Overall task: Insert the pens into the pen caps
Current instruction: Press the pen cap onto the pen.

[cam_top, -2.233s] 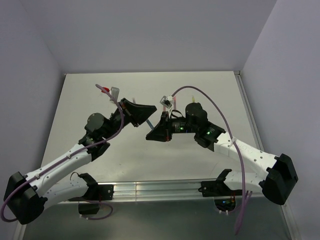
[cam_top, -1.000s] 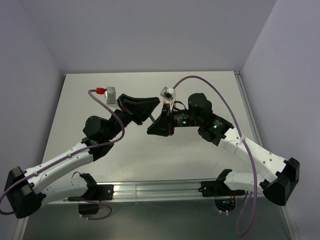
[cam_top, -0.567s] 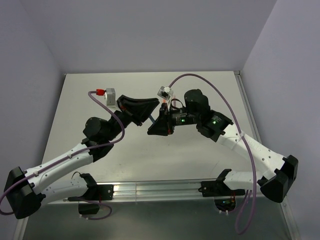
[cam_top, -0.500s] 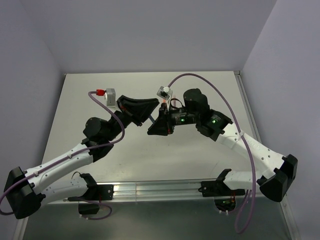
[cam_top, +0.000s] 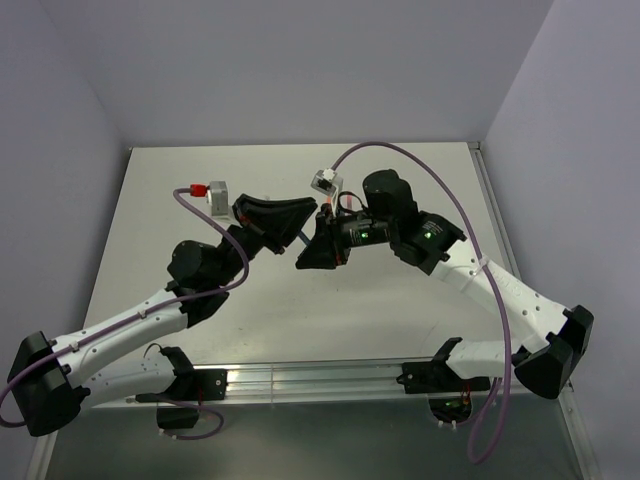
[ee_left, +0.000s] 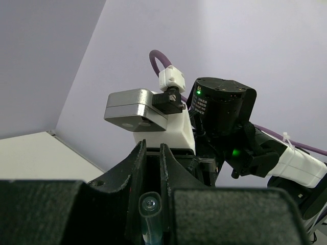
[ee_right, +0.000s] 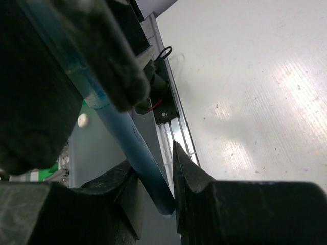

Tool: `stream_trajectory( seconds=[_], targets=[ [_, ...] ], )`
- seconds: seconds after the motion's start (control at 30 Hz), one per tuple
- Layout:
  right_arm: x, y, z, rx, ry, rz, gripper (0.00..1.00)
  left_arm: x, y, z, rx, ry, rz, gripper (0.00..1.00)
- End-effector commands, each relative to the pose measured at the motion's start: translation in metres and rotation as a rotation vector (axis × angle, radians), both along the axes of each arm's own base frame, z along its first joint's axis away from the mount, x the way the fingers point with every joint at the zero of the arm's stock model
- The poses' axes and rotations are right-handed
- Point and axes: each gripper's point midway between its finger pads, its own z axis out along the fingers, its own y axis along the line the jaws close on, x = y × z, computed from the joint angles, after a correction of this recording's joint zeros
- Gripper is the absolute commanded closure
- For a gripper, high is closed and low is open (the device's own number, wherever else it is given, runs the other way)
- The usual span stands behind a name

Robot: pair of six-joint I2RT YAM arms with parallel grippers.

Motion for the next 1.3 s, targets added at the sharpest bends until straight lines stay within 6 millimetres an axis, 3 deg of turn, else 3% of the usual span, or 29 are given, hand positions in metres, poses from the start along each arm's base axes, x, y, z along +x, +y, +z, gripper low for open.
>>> stream_trajectory(
  seconds=[0.0,0.63,0.8,0.97,1.1,1.27],
  targets=[
    [0.086,-0.018,0.207,0.533,-0.464,-0.382,1.00,-0.133,-0.056,-0.176,0.506,0.306,-0.647,1.00],
    [0.090,-0.021,0.221,0.582,-0.439,-0.403,1.00,-0.133,-0.058,-0.180,0.497,0.326,-0.637,1.00],
    [0.086,-0.018,0.216,0.572,-0.421,-0.374,1.00,-0.126,-0.055,-0.166,0.477,0.308,-0.583,1.00],
    [0.082,-0.012,0.192,0.514,-0.375,-0.328,1.00,-0.090,-0.047,-0.135,0.439,0.301,-0.379,1.00],
    [0.078,-0.011,0.174,0.476,-0.344,-0.310,1.00,-0.060,-0.036,-0.098,0.376,0.301,-0.217,1.00],
    [0.070,-0.005,0.149,0.427,-0.298,-0.246,0.97,-0.034,-0.031,-0.086,0.374,0.321,-0.100,1.00]
  ],
)
